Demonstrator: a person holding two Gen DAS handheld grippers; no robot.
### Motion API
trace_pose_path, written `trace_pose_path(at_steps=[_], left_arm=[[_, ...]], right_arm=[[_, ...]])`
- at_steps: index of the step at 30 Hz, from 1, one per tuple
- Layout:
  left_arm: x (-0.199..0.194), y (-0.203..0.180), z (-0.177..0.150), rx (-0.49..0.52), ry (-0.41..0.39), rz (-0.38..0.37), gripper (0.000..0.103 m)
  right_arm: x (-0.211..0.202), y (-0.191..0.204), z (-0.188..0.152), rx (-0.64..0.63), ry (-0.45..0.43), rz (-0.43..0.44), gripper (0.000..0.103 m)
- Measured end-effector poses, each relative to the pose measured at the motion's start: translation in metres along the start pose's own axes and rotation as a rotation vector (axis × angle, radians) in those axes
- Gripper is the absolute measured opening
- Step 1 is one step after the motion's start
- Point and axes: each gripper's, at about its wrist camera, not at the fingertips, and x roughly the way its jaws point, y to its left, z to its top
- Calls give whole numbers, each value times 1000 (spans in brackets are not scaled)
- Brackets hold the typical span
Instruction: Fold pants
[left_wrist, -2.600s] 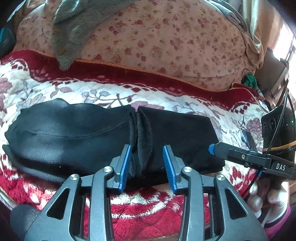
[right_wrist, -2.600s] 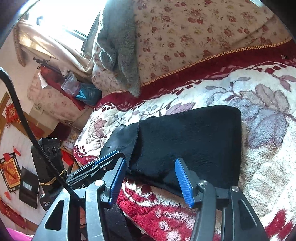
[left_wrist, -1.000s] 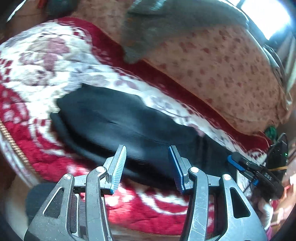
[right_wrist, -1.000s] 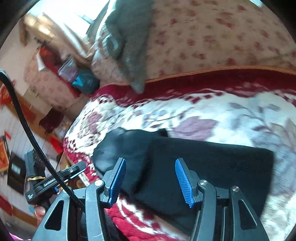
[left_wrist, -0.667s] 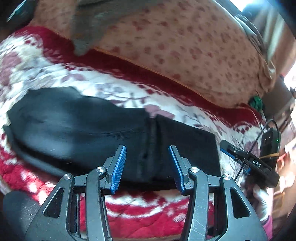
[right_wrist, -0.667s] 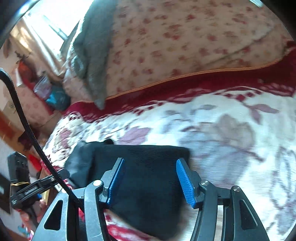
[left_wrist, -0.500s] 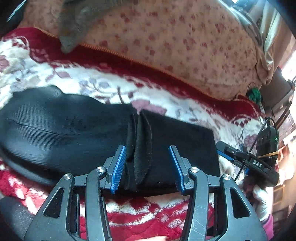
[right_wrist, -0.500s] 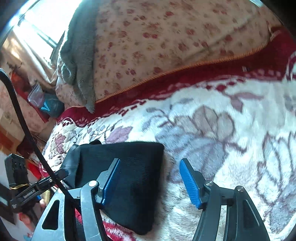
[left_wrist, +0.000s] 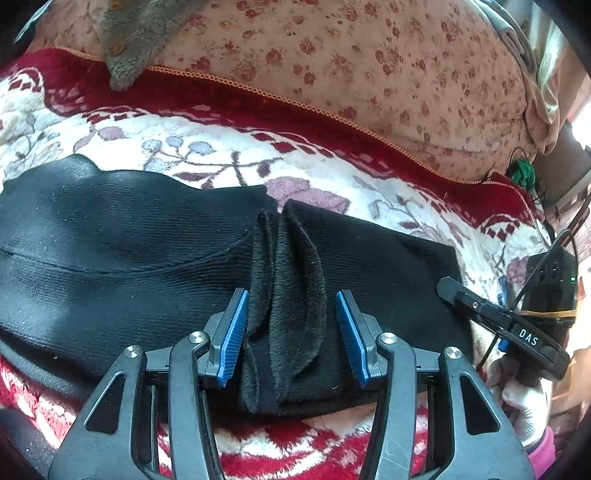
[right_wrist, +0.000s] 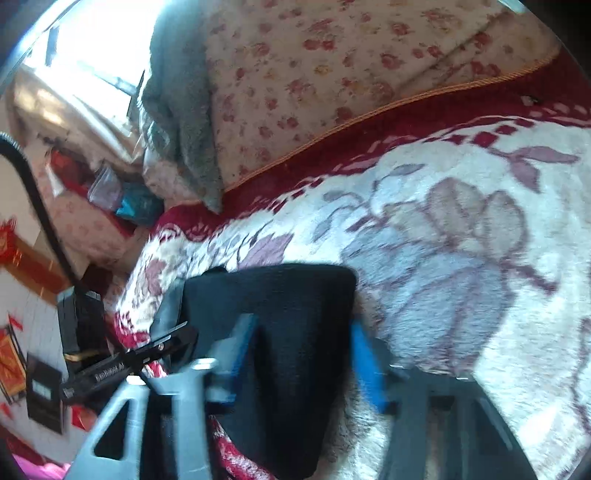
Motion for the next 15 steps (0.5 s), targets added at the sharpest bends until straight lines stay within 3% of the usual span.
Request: trace_pose_path(at_steps=[1,2,5,11,13,15], left_arm=[[0,0,-1,7,-7,2,45],[-1,0,-1,9,-15,11,33],[-8,2,-1,2,-23,2,17],[-21,0,1,3,-72,27,14],[-14,-1,0,16,-60,89,14],[-3,4,-2,-11,-30,98,14]], right_arm=[[0,1,-1,-6,-14,2,35],[-1,0,-2,-3,-23,7,34],[-8,5,-1,-18,-36,23,27],[-19,35,2,-143,-53,-39,25],[-14,35,3,-154,-40,-85,25],[-4,31,0,-165,-16,-153,25]])
